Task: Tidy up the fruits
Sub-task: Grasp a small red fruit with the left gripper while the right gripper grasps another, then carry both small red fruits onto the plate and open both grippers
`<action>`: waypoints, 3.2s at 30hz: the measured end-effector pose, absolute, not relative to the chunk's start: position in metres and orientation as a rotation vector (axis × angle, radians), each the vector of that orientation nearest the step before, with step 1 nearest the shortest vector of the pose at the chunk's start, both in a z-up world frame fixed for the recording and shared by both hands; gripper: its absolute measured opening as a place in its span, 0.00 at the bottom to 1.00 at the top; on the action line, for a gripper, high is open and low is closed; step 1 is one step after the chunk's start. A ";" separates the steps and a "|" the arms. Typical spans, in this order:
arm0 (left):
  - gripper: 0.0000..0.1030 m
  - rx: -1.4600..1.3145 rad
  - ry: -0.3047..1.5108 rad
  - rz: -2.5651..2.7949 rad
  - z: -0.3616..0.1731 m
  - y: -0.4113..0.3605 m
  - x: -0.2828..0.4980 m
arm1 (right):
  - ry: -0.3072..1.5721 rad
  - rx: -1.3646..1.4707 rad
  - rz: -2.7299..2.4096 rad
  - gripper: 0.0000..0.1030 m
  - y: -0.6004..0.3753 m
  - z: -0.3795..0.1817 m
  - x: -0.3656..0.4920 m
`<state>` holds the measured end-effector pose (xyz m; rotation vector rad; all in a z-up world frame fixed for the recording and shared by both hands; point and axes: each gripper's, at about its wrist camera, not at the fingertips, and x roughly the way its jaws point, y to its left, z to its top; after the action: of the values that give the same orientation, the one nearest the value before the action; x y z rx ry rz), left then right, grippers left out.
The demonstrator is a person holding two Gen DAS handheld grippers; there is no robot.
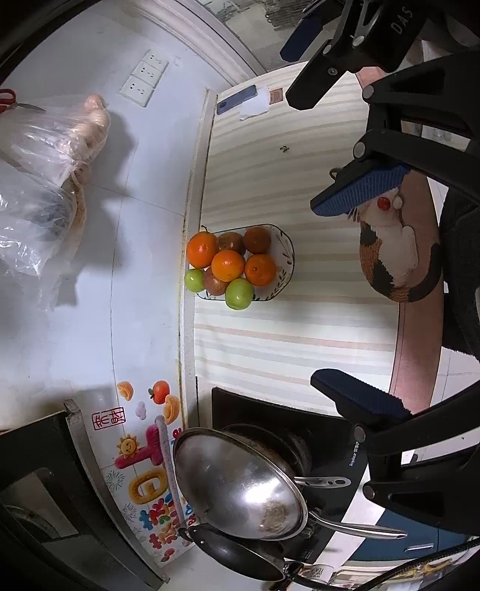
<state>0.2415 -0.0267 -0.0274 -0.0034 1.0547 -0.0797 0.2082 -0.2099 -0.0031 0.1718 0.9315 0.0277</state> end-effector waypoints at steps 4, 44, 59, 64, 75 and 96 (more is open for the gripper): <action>0.93 -0.007 1.061 -0.087 -0.035 -0.028 0.247 | 0.951 0.218 0.034 0.99 -0.218 -0.012 0.214; 0.58 0.306 1.693 -0.481 -0.318 -0.213 0.247 | 1.506 0.652 -0.196 0.32 -0.368 -0.315 0.203; 0.22 0.371 1.654 -0.493 -0.314 -0.225 0.252 | 1.483 0.661 -0.195 0.32 -0.373 -0.310 0.204; 0.22 0.324 1.621 -0.484 -0.303 -0.210 0.250 | 1.467 0.659 -0.183 0.32 -0.368 -0.303 0.210; 0.22 -0.041 1.498 -0.322 -0.229 -0.096 0.344 | 1.393 0.621 0.023 0.32 -0.320 -0.267 0.288; 0.40 -0.291 1.578 -0.125 -0.271 -0.023 0.425 | 1.452 0.627 0.222 0.77 -0.228 -0.299 0.408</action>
<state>0.4252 -0.0231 -0.2706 -0.2913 1.5784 -0.1249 0.4081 -0.2278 -0.2987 0.6269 1.4519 0.2221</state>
